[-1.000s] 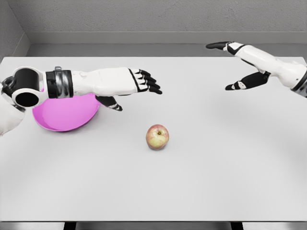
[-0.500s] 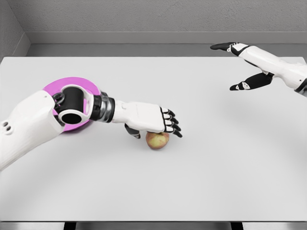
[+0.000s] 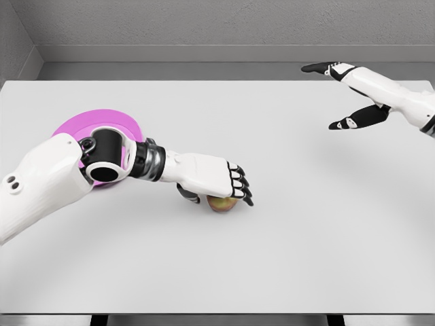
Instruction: Put the apple on the plate with both arms
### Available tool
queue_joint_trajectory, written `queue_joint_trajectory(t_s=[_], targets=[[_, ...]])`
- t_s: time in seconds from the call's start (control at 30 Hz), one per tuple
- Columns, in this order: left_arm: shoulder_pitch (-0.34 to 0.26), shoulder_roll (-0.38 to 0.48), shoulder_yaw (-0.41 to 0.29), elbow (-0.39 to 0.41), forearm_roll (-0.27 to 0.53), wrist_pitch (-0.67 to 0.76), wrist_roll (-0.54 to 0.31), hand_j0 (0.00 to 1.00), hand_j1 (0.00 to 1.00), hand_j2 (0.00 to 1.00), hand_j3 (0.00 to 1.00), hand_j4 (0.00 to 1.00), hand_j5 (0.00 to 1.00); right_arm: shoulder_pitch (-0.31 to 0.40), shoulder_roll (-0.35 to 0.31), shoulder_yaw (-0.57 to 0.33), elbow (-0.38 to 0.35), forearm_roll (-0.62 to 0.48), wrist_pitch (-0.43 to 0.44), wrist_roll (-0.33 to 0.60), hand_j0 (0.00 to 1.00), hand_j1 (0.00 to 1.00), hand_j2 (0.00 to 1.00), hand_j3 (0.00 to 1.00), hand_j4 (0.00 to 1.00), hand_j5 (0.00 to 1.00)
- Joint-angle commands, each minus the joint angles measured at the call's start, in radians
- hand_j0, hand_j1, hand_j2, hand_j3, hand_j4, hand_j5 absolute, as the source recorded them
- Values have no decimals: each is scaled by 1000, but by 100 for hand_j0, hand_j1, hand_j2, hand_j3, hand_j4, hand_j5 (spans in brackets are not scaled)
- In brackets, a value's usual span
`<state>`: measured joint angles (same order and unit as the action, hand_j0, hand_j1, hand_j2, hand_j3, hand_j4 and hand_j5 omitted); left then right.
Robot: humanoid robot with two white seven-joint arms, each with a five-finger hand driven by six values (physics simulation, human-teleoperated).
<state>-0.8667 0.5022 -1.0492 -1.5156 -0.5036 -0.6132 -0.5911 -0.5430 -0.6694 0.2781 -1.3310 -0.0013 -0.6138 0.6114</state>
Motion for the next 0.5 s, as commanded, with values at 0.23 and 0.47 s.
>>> queue_joint_trajectory(t_s=[0.23,0.47], targets=[[0,-5,-8,-6,5,2,0,80,80,80,80,80,80,2,-1,0,0,-8,3,0,100,100,100,100,100,100],[0,-5,-28,-6,5,2,-1,70,70,70,70,70,70,2,-2,0,0,-8,3,0,100,100,100,100,100,100]])
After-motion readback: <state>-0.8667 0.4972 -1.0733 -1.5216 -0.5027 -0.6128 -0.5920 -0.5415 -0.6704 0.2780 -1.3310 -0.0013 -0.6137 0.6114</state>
